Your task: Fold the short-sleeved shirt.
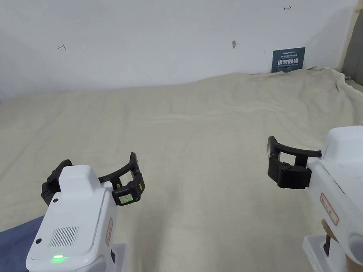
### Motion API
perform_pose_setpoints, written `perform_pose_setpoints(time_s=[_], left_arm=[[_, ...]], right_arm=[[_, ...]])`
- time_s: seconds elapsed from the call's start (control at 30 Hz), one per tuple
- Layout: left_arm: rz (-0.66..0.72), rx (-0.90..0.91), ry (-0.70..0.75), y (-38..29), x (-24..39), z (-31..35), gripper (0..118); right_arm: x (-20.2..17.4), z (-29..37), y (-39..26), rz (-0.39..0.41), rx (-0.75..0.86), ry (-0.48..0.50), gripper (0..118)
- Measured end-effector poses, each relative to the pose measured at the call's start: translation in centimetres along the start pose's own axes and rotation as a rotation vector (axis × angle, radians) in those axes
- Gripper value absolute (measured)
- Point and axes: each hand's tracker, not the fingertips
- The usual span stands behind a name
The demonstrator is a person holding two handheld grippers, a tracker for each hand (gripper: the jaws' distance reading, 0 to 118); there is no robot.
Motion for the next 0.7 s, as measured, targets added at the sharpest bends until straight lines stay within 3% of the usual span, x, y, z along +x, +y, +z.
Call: perform_pose_setpoints(time_s=[0.7], left_arm=[[-0.01, 0.008, -0.002, 0.28, 0.2, 0.22, 118]], right_arm=[[0.46, 0.05, -0.26, -0.001, 0.005, 0.0, 117]])
